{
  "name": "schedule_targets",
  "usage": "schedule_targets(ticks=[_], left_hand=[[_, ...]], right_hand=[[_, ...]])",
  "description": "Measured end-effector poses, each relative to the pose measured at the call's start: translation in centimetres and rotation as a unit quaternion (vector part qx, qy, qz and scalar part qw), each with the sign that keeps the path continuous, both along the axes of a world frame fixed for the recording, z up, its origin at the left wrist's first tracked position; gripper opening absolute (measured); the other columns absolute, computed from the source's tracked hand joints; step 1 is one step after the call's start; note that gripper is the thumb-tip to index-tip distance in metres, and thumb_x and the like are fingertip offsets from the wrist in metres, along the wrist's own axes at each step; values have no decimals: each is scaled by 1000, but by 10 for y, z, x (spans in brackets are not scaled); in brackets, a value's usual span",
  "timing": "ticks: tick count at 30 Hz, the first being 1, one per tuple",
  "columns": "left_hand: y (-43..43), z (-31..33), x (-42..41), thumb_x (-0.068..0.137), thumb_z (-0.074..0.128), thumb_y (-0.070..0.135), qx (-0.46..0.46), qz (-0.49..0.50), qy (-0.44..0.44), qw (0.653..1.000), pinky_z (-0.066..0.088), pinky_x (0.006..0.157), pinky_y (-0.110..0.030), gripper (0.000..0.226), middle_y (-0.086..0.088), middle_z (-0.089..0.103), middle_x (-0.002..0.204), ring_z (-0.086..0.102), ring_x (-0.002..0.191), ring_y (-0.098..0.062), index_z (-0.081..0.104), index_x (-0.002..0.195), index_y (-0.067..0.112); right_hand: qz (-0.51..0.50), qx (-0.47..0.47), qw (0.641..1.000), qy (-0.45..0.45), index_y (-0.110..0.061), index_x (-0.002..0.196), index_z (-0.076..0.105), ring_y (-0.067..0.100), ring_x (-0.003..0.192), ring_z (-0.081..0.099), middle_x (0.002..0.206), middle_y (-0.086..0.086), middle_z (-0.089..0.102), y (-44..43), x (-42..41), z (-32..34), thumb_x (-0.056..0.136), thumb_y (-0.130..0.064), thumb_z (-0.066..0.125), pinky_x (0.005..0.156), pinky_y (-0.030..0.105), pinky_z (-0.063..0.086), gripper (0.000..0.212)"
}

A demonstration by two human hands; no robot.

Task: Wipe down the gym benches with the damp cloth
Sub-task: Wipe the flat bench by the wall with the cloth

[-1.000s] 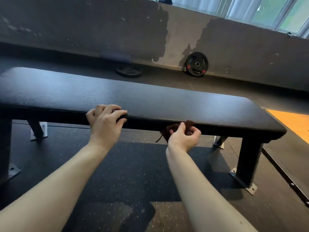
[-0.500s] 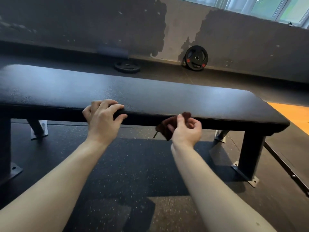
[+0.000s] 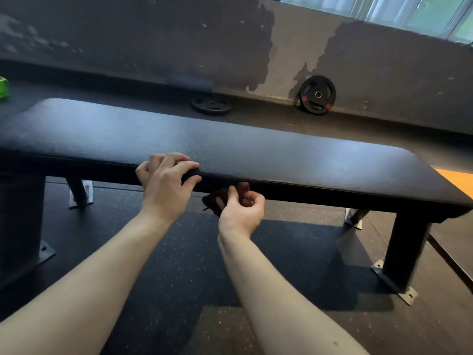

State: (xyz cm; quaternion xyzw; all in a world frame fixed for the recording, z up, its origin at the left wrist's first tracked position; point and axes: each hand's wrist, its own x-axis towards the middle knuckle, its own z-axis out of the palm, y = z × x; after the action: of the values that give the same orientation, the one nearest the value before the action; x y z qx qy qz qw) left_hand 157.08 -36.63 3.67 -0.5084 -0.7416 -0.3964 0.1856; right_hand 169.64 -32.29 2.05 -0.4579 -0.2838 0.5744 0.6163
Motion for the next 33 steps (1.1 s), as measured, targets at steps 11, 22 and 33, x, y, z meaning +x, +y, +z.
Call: schedule_targets(ticks=[11,22,33], left_hand=[[-3,-2,-5,84,81,38,16,1,-10,1000,17,93,-33,25,13,66,116,49,116,-20,78,106,28],[-16,-2,-30,85,80,36,26,16,-2,1000,16,91,-30,19,14,67,115,51,114,-18,78,104,31],[-17,-6,-33,85,80,36,33,16,-7,999,17,93,-31,20,15,66,114,49,114,-17,78,104,30]], right_hand=[[-105,10,994,-2,-17,91,55,20,86,71,106,7,63,35,78,38,93,-12,75,61,30,62,21],[26,-58,996,57,2,101,57,15,78,66,96,10,64,-24,-37,11,89,-1,76,53,19,56,23],[-85,-22,995,36,-13,94,56,20,85,71,104,9,64,19,40,43,91,-10,77,61,31,63,21]])
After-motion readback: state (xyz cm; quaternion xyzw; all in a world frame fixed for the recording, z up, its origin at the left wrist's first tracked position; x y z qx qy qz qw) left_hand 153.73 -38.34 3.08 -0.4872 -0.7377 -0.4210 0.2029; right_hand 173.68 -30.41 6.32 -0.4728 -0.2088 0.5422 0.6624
